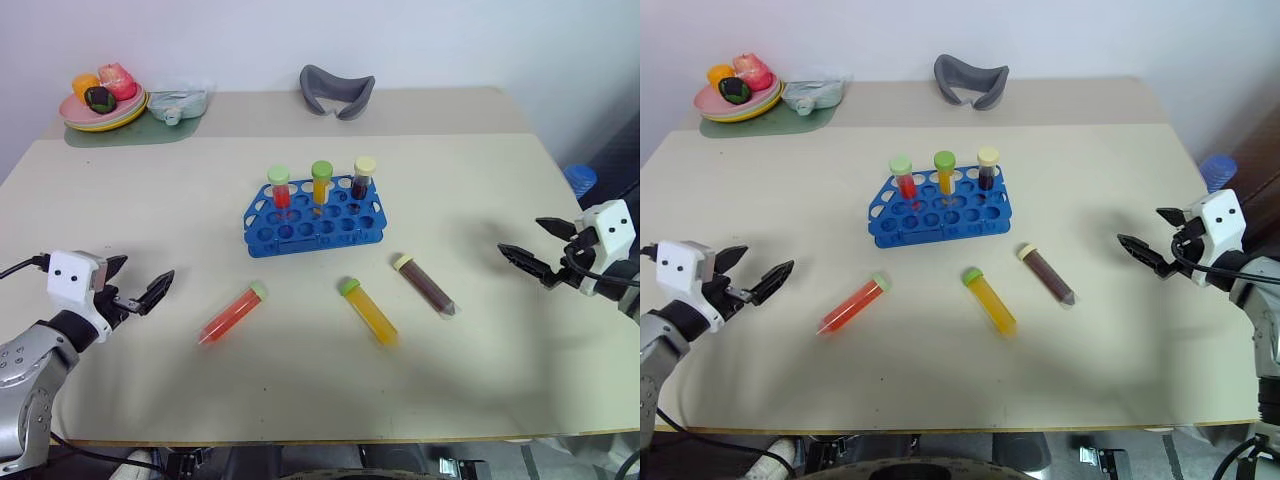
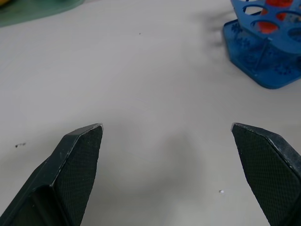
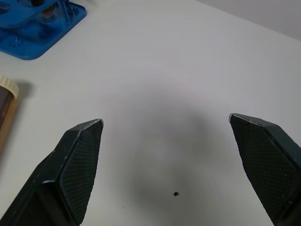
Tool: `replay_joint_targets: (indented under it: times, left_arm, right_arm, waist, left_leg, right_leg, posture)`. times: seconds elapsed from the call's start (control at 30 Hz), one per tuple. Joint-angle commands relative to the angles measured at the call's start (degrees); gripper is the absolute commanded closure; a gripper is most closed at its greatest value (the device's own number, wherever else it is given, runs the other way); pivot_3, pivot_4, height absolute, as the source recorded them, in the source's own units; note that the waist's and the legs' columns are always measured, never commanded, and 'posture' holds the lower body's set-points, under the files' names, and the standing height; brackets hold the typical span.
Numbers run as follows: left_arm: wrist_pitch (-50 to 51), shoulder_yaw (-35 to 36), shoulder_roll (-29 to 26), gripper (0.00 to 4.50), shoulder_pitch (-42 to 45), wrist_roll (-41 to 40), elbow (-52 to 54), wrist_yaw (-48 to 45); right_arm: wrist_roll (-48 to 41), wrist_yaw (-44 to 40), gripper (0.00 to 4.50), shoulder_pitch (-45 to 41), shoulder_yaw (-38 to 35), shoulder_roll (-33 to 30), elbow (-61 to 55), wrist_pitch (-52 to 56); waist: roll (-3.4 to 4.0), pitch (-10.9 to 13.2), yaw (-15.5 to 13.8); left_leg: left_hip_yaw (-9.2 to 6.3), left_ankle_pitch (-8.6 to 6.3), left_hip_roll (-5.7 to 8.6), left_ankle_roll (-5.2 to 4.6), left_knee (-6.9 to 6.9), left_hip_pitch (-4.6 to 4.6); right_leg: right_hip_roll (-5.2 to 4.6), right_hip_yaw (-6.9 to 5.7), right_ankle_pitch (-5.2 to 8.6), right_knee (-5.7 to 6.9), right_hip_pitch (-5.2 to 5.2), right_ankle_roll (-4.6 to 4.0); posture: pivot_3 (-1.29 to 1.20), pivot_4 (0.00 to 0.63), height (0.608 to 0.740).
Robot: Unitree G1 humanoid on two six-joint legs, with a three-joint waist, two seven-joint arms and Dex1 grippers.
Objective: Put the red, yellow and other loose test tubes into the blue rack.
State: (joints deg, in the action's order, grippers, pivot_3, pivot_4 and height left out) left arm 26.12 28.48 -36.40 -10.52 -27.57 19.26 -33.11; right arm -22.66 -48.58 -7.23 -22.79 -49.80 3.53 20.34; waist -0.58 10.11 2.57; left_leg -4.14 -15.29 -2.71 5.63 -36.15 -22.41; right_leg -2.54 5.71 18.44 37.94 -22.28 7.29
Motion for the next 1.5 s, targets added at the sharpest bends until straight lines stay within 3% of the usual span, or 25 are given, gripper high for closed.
replay_joint_targets:
  times: [0.03,0.5,0.77,0.97,1.07,1.17,1.5]
  left_arm:
    - [-0.3,0.9,0.0,0.00,0.5,-0.6,1.7,0.3]
    - [-2.7,-1.4,0.6,0.00,2.6,-0.4,0.1,-2.0]
    - [-3.6,-8.2,1.0,0.00,8.4,-1.3,-0.5,-6.9]
    - [-4.8,-15.8,-1.9,0.00,10.4,-0.8,0.1,-15.8]
    - [-5.2,-18.1,-2.6,0.00,11.0,-0.8,0.9,-18.3]
    - [-4.4,-20.3,-2.8,0.00,11.2,-2.1,2.9,-20.6]
    - [-6.5,-26.0,-2.7,0.00,7.6,-0.6,9.4,-23.0]
  right_arm:
    - [-0.3,0.8,0.11,-0.7,-0.7,0.0,-2.0,0.2]
    - [-1.1,3.7,0.11,-3.4,-1.0,-2.4,-8.7,7.3]
    - [-6.7,6.5,0.11,-2.2,-1.0,-5.7,-26.6,25.4]
    - [-14.6,7.3,0.11,-4.5,6.1,-12.4,-37.9,46.5]
    - [-18.0,11.4,0.11,-10.8,9.0,-10.0,-39.5,57.9]
    - [-16.8,19.4,0.11,-20.3,13.0,-3.9,-37.7,70.1]
    - [-26.2,37.1,0.11,-23.0,18.8,3.6,-35.0,72.2]
  waist:
    - [0.00,0.0,0.0]
    - [0.00,0.0,-0.1]
    - [0.01,0.0,-0.1]
    - [0.02,0.0,0.0]
    - [0.01,0.0,0.1]
    - [0.00,0.0,0.1]
    - [0.00,0.0,-0.2]
  left_leg:
    - [0.00,0.00,0.00,0.00,0.00,0.00]
    - [0.00,0.00,0.00,0.00,0.00,0.00]
    - [-0.01,0.00,0.00,0.00,0.00,-0.02]
    - [-0.01,0.00,-0.01,0.00,0.00,-0.02]
    - [0.00,0.00,0.00,0.00,-0.01,-0.03]
    - [0.00,0.00,-0.01,-0.01,0.00,-0.03]
    - [-0.03,-0.03,0.00,-0.06,0.01,-0.31]
  right_leg:
    - [0.00,0.00,0.00,0.00,0.00,0.00]
    - [0.00,0.00,0.00,0.00,0.00,0.00]
    - [0.00,0.00,0.00,0.01,-0.01,0.00]
    - [0.02,0.00,0.00,0.01,-0.03,-0.01]
    - [0.01,0.02,0.00,0.01,-0.04,-0.01]
    - [0.02,0.02,0.00,0.01,-0.06,-0.01]
    - [-0.01,-0.02,0.00,-0.07,-0.27,-0.01]
  posture:
    - [0.00,0.150,0.740]
    - [0.00,0.150,0.740]
    - [0.00,0.150,0.740]
    - [0.00,0.150,0.740]
    - [0.00,0.150,0.740]
    - [0.00,0.150,0.740]
    - [0.00,0.150,0.740]
